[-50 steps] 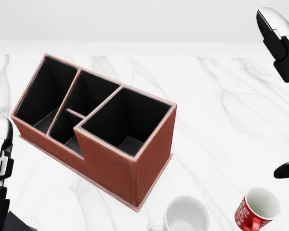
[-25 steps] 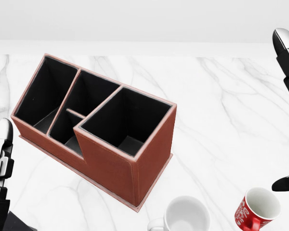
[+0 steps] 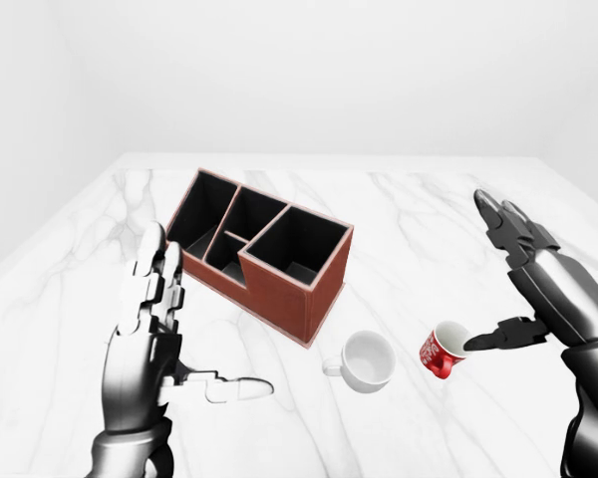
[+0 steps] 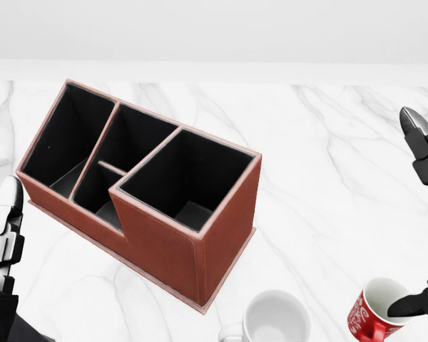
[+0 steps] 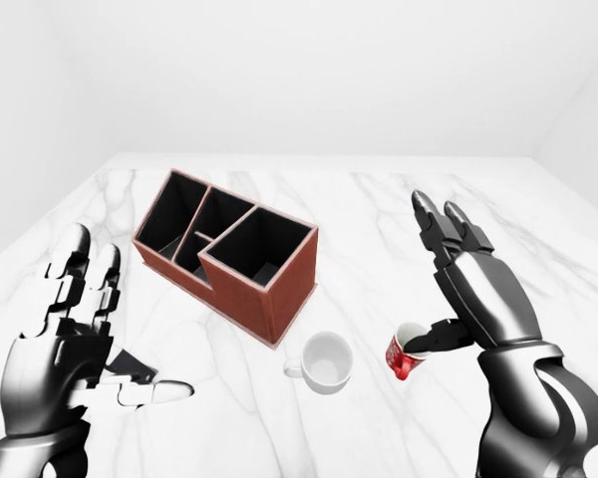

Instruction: Pick up the red mug and place it to the right of the caddy.

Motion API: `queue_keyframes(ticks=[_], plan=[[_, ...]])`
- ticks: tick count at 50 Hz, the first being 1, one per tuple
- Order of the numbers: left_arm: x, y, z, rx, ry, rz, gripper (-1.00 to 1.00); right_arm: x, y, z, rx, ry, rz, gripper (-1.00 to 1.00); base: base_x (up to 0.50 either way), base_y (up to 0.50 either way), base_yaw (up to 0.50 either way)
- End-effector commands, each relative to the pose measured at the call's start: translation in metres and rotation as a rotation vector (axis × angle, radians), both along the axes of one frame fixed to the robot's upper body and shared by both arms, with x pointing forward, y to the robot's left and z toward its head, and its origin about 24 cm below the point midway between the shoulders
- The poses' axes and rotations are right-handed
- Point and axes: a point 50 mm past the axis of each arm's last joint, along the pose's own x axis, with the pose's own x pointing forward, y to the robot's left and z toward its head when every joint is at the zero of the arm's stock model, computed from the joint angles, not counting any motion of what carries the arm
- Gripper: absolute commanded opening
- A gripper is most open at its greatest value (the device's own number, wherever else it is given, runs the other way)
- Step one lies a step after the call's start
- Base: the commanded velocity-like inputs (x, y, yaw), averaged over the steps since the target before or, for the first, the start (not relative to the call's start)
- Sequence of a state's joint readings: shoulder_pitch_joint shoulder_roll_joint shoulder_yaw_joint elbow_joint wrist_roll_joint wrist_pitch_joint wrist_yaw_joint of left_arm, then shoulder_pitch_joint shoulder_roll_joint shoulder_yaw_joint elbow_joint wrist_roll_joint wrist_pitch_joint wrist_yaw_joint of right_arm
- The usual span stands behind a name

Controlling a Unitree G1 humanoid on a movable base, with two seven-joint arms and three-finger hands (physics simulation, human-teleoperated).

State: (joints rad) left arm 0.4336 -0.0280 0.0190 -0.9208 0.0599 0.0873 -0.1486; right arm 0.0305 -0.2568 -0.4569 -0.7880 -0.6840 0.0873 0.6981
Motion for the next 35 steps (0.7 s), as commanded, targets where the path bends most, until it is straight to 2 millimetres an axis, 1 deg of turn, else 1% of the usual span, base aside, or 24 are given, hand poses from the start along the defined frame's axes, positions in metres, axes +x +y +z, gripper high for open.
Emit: queue_keyframes(ticks=[1, 6, 8, 14, 19, 26, 32, 35], plan=[[0.001, 0.000, -0.001, 0.000, 0.004, -0.001, 1.00, 0.007, -0.013, -0.024, 0.085, 0.110, -0.029, 1.00, 0.00, 0.00, 0.00], [0.002, -0.001, -0.002, -0.001, 0.007, -0.003, 1.00, 0.009, -0.021, -0.031, 0.103, 0.144, -0.046, 1.00, 0.00, 0.00, 0.00], [0.003, -0.001, -0.003, -0.001, 0.012, -0.003, 1.00, 0.012, -0.026, -0.039, 0.127, 0.179, -0.056, 1.00, 0.00, 0.00, 0.00], [0.003, -0.001, -0.003, -0.001, 0.011, -0.002, 1.00, 0.018, -0.034, -0.053, 0.158, 0.245, -0.070, 1.00, 0.00, 0.00, 0.00], [0.003, -0.001, -0.005, -0.002, 0.019, -0.003, 1.00, 0.023, -0.038, -0.055, 0.166, 0.259, -0.075, 1.00, 0.00, 0.00, 0.00], [0.004, -0.001, -0.006, -0.002, 0.025, -0.002, 1.00, 0.025, -0.045, -0.065, 0.201, 0.304, -0.083, 1.00, 0.00, 0.00, 0.00], [0.005, -0.002, -0.007, -0.001, 0.031, -0.004, 1.00, 0.029, -0.051, -0.068, 0.214, 0.319, -0.087, 1.00, 0.00, 0.00, 0.00], [0.005, -0.002, -0.007, -0.001, 0.029, -0.004, 1.00, 0.031, -0.053, -0.072, 0.224, 0.342, -0.090, 1.00, 0.00, 0.00, 0.00]])
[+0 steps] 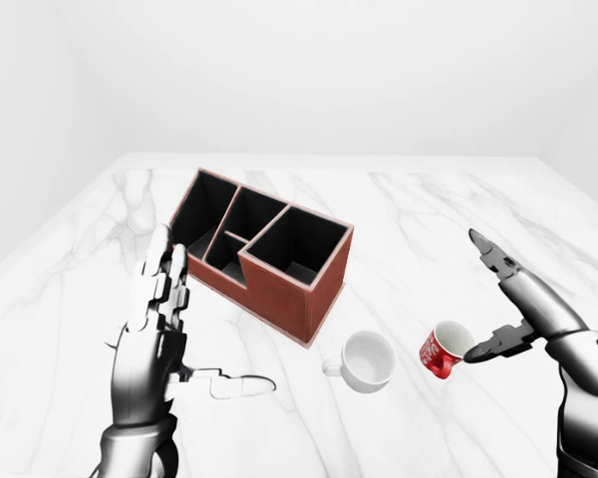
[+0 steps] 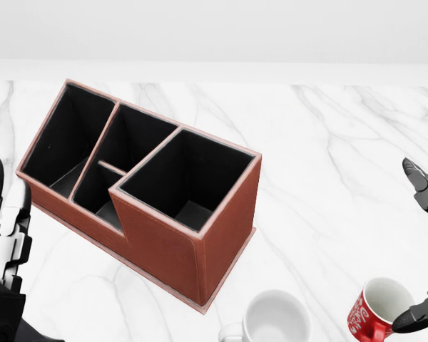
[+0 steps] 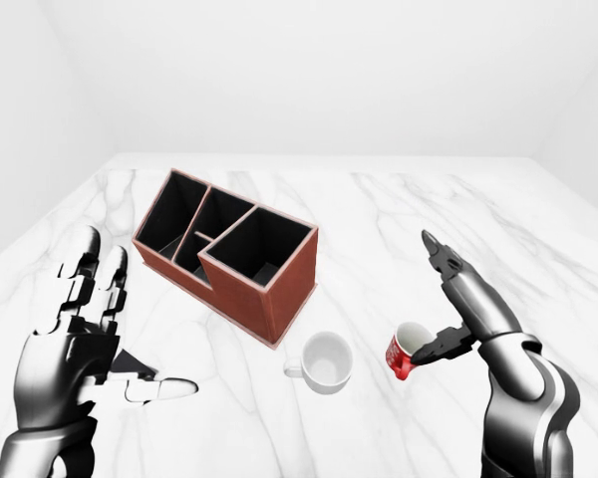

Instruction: Pick up the red mug and place it to the right of the caddy.

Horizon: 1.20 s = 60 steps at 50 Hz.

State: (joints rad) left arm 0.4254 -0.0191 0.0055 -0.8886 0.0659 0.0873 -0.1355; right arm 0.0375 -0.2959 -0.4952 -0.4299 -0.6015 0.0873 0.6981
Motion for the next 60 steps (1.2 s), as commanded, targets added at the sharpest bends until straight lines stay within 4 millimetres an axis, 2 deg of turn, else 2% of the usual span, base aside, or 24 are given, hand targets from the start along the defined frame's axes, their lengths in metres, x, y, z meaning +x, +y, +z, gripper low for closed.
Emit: queue_keyframes(ticks=[1, 19, 25, 40, 51, 60], plan=[[0.001, 0.000, -0.001, 0.000, 0.005, -0.001, 1.00, 0.006, -0.011, -0.013, 0.041, 0.064, -0.013, 1.00, 0.00, 0.00, 0.00], [0.000, 0.000, 0.000, 0.002, 0.001, 0.002, 1.00, 0.004, -0.023, -0.026, 0.024, 0.138, -0.062, 1.00, 0.00, 0.00, 0.00], [0.001, -0.001, -0.001, 0.001, 0.005, 0.001, 1.00, 0.002, -0.025, -0.036, 0.003, 0.191, -0.084, 1.00, 0.00, 0.00, 0.00], [0.002, 0.000, -0.001, 0.002, 0.003, 0.001, 1.00, 0.019, -0.017, -0.023, -0.123, 0.176, -0.065, 1.00, 0.00, 0.00, 0.00], [0.002, -0.001, -0.002, 0.003, 0.008, -0.001, 1.00, 0.024, -0.023, -0.016, -0.187, 0.183, -0.088, 1.00, 0.00, 0.00, 0.00], [0.003, 0.000, -0.002, 0.002, 0.006, 0.000, 1.00, 0.025, -0.023, -0.037, -0.162, 0.265, -0.088, 1.00, 0.00, 0.00, 0.00]])
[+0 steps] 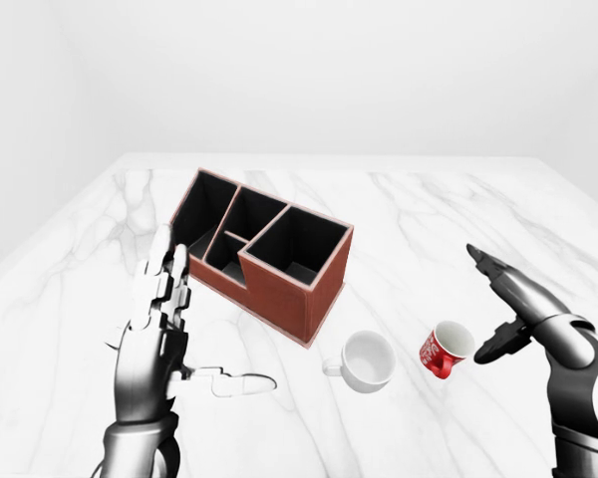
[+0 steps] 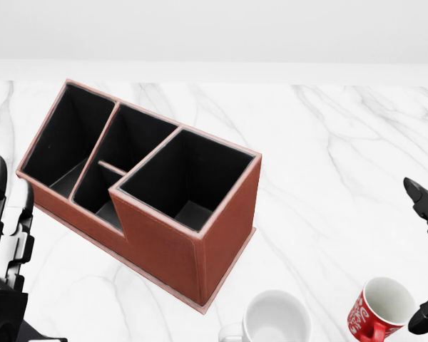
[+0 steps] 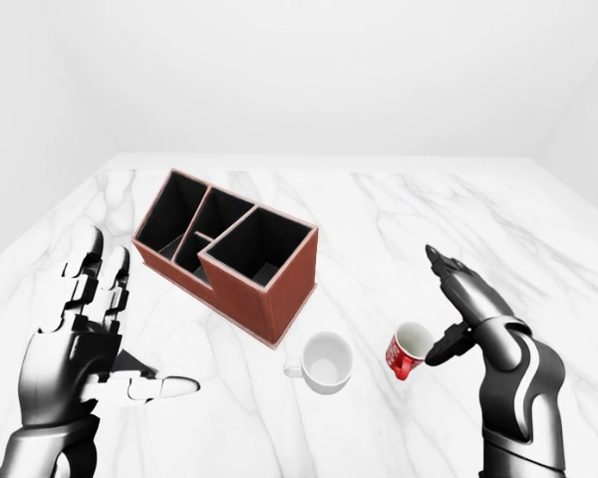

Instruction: Pick up the red mug and place it to the right of the caddy.

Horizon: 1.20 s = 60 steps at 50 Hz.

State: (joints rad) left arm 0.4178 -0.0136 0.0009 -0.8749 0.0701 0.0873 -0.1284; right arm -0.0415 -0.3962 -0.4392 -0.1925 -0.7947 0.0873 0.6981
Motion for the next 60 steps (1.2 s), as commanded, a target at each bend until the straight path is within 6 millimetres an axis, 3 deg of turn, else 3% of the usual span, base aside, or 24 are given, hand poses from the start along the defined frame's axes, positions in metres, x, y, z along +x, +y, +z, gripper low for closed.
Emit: queue_keyframes(ticks=[1, 22, 35, 60], plan=[[0.001, 0.000, 0.000, 0.000, 0.001, 0.001, 1.00, 0.002, -0.002, -0.016, -0.003, 0.072, -0.012, 1.00, 0.00, 0.00, 0.00], [-0.001, 0.001, 0.001, -0.001, -0.004, 0.002, 1.00, 0.010, 0.002, -0.025, -0.023, 0.125, 0.000, 1.00, 0.00, 0.00, 0.00], [-0.001, 0.001, 0.002, 0.002, -0.006, 0.006, 1.00, 0.011, -0.003, -0.049, 0.008, 0.232, -0.014, 1.00, 0.00, 0.00, 0.00], [-0.001, 0.001, 0.001, 0.001, -0.005, 0.004, 1.00, 0.017, -0.006, -0.054, 0.019, 0.269, -0.010, 1.00, 0.00, 0.00, 0.00]])
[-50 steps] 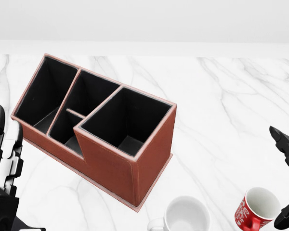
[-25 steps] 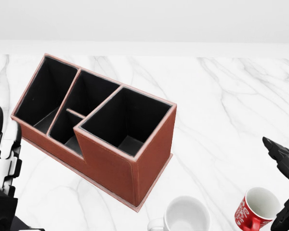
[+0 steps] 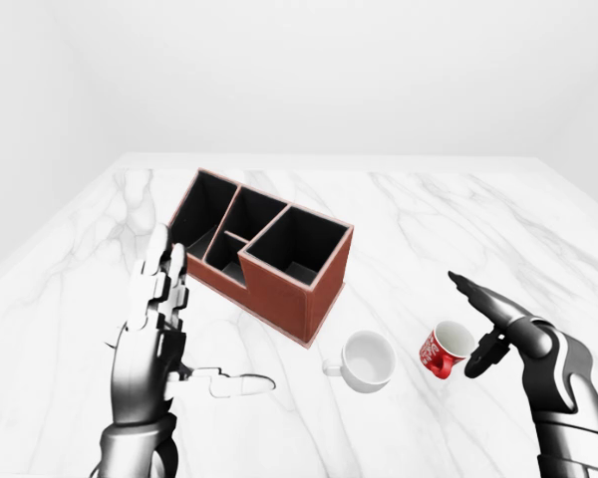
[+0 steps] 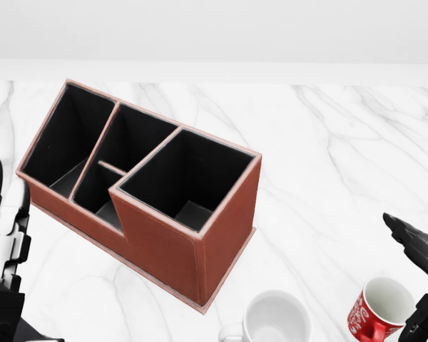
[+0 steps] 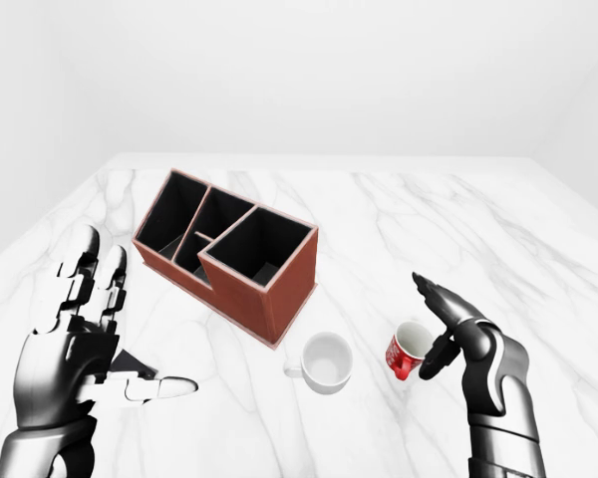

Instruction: Pick up the red mug and place it to the right of the caddy.

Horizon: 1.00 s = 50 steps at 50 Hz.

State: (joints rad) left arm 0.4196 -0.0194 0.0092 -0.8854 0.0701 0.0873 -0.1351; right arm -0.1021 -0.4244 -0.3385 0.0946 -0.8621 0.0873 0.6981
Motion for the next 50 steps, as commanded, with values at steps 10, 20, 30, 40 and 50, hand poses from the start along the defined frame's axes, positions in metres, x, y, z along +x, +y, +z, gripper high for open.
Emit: queue_keyframes(ticks=[10, 20, 30, 40, 50], plan=[[0.000, 0.000, -0.001, 0.002, 0.006, 0.001, 1.00, 0.001, 0.001, -0.008, -0.007, 0.042, 0.006, 1.00, 0.00, 0.00, 0.00], [0.001, 0.001, -0.001, 0.001, 0.005, 0.002, 1.00, 0.001, 0.003, -0.014, -0.007, 0.068, 0.009, 1.00, 0.00, 0.00, 0.00], [0.002, 0.000, -0.002, 0.003, 0.009, -0.001, 1.00, 0.005, 0.006, -0.018, -0.005, 0.085, 0.019, 1.00, 0.00, 0.00, 0.00], [0.002, 0.000, -0.003, 0.001, 0.014, 0.000, 1.00, 0.006, 0.011, -0.021, -0.008, 0.096, 0.034, 1.00, 0.00, 0.00, 0.00], [0.002, 0.000, -0.002, 0.002, 0.009, -0.001, 1.00, 0.005, 0.007, -0.026, -0.001, 0.124, 0.020, 1.00, 0.00, 0.00, 0.00]])
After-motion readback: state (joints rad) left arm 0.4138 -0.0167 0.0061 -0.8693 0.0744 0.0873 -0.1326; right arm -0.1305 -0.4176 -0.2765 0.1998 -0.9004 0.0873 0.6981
